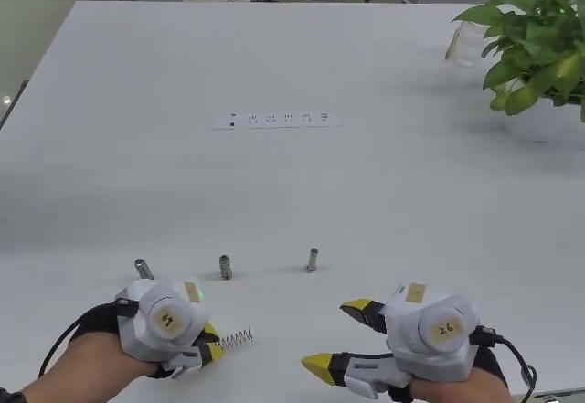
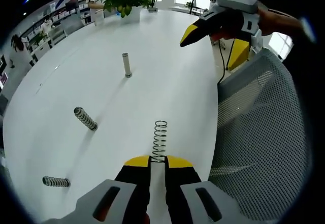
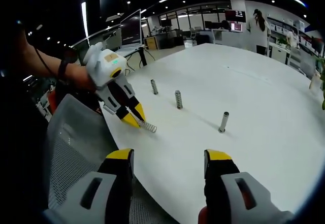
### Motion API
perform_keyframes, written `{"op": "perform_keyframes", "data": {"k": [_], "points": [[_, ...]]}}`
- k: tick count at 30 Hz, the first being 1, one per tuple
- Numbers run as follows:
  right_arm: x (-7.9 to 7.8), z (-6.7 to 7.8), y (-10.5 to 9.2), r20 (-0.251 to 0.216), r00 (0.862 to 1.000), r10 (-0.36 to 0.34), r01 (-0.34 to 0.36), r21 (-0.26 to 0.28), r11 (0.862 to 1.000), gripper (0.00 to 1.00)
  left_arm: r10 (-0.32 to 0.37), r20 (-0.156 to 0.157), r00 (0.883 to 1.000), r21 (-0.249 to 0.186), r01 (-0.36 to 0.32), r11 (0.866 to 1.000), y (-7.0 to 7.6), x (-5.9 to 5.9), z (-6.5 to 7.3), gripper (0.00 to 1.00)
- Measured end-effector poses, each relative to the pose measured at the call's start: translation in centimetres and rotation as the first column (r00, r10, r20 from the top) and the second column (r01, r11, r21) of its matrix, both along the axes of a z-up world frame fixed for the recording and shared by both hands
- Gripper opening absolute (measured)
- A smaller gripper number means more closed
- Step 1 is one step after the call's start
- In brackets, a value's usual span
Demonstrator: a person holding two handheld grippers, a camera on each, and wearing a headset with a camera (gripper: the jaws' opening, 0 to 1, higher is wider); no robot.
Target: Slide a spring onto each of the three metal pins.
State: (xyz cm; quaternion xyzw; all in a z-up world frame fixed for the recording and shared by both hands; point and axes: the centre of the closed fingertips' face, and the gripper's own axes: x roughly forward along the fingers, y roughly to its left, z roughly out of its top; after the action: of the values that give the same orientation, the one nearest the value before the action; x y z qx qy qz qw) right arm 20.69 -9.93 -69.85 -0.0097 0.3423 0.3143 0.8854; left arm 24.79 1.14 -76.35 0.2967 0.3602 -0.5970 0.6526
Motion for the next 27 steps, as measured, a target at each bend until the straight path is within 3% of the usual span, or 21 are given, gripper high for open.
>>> {"op": "perform_keyframes", "data": {"k": [27], "points": [[0.3,0.2,4.5,0.002,0.99,0.142,-0.142,0.028,0.99,0.46,-0.052,0.064,0.997,-0.073,0.056,0.996,0.1,-1.8,3.2,0.02]]}}
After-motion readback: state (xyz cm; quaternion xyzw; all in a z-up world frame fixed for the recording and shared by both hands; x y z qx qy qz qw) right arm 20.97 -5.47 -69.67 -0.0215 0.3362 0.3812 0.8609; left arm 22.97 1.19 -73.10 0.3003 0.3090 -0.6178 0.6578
